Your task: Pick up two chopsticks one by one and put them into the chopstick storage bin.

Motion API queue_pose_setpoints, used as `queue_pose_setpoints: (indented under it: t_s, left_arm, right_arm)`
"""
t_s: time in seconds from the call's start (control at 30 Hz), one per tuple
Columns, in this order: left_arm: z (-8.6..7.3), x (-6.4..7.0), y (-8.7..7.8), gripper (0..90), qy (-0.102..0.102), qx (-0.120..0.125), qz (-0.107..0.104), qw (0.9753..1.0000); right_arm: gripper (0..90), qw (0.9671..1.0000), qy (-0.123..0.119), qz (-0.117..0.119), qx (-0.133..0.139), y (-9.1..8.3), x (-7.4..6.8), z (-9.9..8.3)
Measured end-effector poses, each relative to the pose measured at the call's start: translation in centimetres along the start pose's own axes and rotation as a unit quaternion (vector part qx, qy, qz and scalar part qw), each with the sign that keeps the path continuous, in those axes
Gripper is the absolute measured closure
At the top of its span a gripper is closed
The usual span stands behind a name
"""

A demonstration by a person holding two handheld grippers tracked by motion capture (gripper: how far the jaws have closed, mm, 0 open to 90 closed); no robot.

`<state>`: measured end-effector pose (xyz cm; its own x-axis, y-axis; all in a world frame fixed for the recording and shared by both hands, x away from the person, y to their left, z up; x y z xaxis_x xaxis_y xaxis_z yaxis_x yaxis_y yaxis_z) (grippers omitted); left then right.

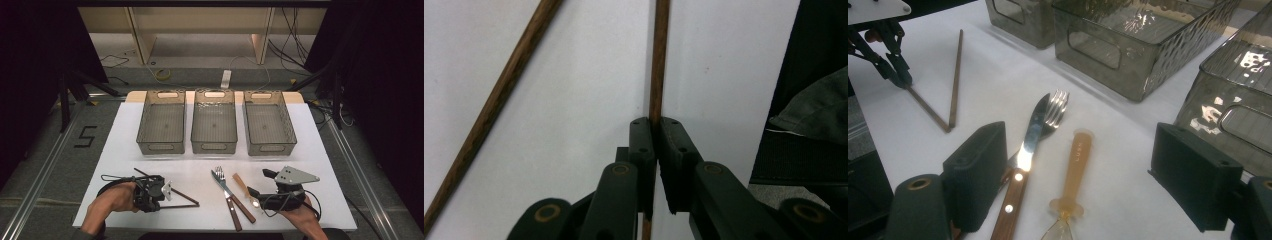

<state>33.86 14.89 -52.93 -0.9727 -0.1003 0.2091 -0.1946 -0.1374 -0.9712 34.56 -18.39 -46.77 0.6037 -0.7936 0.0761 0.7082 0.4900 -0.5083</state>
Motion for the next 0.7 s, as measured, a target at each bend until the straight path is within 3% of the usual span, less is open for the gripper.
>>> queue_pose_setpoints:
  t_s: [0.17,0.5,0.63,0.7]
  left_arm:
    - [0.0,0.0,-0.1,84.5,0.002,0.000,-0.005,1.0000]
    - [0.7,0.1,-1.3,84.8,0.000,0.028,0.006,0.9996]
    - [1.2,-0.3,-2.1,84.8,-0.028,0.057,0.026,0.9977]
    - [1.5,-0.6,-2.6,84.8,-0.047,0.083,0.032,0.9949]
  right_arm:
    - [23.1,1.0000,-0.001,0.006,0.002,-0.1,-0.1,0.1]
    - [23.0,0.9999,-0.001,0.012,0.004,-0.1,-0.2,0.1]
    - [23.0,1.0000,0.000,0.009,0.003,-0.1,-0.2,0.1]
    - [23.0,1.0000,0.000,0.008,0.004,-0.1,-0.1,0.1]
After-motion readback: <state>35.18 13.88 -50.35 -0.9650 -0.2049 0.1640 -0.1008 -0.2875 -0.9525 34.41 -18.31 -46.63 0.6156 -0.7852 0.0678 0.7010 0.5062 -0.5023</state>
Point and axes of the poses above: each handheld gripper's, and its own axes: y roughly forward along the jaws, z roughly out of its top, x roughly to its right, the point moved 7 cm from there along y, roughly forward along the jaws, and after that the axes turned 11 degrees about -z, right-handed, at the moved point
